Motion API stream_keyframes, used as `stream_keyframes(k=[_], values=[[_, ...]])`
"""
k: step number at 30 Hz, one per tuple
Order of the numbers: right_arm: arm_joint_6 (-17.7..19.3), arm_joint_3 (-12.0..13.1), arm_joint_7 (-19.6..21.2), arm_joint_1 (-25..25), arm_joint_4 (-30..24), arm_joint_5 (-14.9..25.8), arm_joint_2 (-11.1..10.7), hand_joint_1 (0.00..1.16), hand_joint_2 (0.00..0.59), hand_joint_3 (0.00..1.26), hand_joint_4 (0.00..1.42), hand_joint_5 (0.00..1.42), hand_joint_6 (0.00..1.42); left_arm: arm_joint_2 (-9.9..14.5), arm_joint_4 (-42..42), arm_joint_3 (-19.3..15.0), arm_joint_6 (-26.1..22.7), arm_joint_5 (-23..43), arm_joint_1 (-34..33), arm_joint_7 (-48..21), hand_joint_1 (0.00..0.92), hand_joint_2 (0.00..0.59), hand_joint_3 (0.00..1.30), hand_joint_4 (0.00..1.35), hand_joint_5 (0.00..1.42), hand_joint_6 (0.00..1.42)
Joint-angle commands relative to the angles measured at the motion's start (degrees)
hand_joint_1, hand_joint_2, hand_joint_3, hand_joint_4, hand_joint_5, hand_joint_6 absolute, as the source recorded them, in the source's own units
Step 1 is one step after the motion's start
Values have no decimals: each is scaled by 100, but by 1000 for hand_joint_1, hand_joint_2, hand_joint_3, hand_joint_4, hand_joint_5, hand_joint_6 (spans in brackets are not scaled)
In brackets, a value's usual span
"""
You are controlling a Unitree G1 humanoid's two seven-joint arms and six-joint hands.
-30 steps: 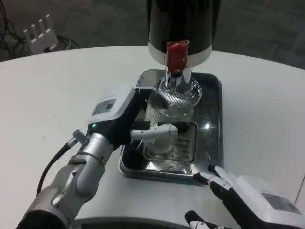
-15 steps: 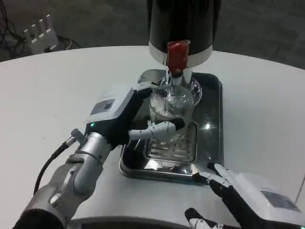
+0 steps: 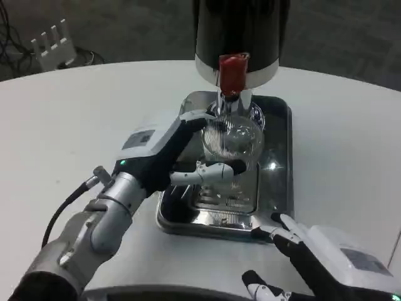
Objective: Grasp the cup under the faucet to collect the drink, then remove the cup.
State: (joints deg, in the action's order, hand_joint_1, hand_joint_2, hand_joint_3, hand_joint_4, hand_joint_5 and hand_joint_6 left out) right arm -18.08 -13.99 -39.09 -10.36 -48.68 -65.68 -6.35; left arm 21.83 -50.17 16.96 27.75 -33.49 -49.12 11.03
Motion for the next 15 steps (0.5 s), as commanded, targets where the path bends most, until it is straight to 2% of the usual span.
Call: stream_keyframes(k=[1, 8, 12, 15], values=[[-17, 20, 22, -14, 62, 15, 54, 339, 438, 203, 11, 57, 181, 156, 59, 1, 71, 57, 117, -102, 208, 76, 391, 109, 205, 310], [0, 12, 26, -4, 84, -11, 79, 353, 446, 217, 11, 65, 193, 334, 288, -82, 103, 195, 270, -171, 174, 59, 351, 3, 140, 208], [-5, 34, 29, -16, 84, 3, 87, 356, 446, 218, 11, 69, 194, 470, 553, -231, 159, 351, 452, -206, 167, 58, 323, 0, 136, 198], [-6, 36, 30, -6, 82, -1, 97, 358, 446, 218, 11, 71, 195, 585, 859, -431, 210, 555, 647, -265, 151, 55, 238, 0, 124, 191]])
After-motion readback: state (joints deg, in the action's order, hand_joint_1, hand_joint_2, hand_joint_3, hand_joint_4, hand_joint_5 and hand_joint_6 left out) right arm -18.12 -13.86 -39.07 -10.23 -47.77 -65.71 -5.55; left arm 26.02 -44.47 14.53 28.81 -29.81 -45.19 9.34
